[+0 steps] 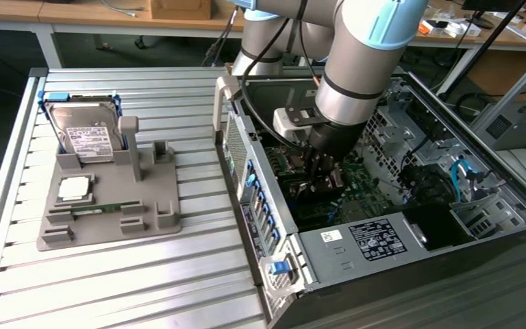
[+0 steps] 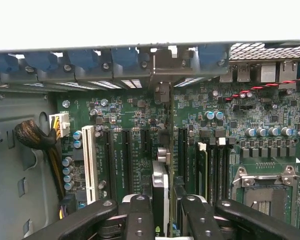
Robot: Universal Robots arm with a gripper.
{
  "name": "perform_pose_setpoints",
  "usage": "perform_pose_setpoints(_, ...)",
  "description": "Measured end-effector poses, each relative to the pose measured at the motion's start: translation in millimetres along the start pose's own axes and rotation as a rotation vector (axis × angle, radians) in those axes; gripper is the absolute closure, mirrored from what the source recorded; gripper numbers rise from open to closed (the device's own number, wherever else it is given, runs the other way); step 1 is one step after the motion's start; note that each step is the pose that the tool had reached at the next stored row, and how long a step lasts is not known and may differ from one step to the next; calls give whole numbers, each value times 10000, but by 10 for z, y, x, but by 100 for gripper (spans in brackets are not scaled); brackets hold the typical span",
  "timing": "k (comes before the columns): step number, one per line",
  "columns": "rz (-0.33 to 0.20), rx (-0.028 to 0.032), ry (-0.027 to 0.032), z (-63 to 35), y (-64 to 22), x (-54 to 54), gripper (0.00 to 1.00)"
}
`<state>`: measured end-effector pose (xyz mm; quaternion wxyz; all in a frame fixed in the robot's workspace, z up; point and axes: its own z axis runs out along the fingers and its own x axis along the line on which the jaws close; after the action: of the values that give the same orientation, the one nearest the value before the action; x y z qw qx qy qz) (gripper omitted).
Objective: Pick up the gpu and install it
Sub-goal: 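Insert the gpu into the slot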
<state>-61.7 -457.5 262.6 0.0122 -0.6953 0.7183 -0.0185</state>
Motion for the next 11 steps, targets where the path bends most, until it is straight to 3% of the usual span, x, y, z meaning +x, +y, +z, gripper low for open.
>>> perform_pose_setpoints(11,0,3,8,-33,-1,-7,73)
